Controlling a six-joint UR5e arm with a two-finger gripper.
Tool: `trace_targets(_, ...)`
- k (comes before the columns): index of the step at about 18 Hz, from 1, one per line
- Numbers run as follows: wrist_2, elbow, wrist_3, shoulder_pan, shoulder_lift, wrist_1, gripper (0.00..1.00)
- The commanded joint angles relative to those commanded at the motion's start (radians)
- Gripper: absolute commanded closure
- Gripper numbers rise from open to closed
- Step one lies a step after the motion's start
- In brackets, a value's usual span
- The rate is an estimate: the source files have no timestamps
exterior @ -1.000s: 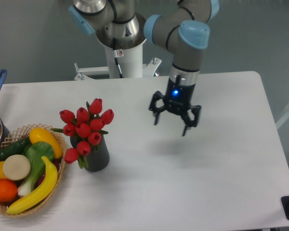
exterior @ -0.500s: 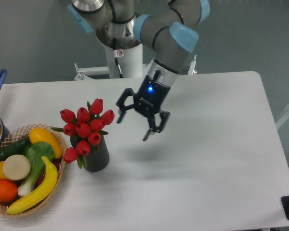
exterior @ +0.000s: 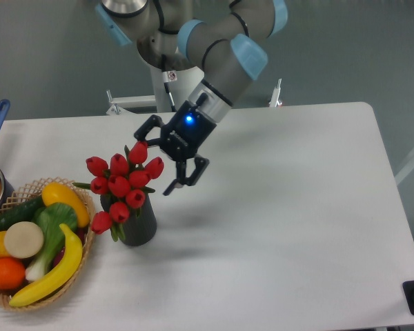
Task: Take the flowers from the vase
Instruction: 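Move the open gripper toward the red tulips in the black vase, then lower the gripper around the tulip stems and close it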
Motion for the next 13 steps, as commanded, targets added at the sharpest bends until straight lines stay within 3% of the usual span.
trace_targets(10,-0.002,0.078,-0.011,-0.071,-0.086,-0.002,0.00)
trace_targets(11,-0.002,0.078,-0.011,-0.071,-0.086,-0.002,0.03)
trace_targets(13,-0.002,0.078,-0.011,-0.072,-0.086,-0.002,0.22)
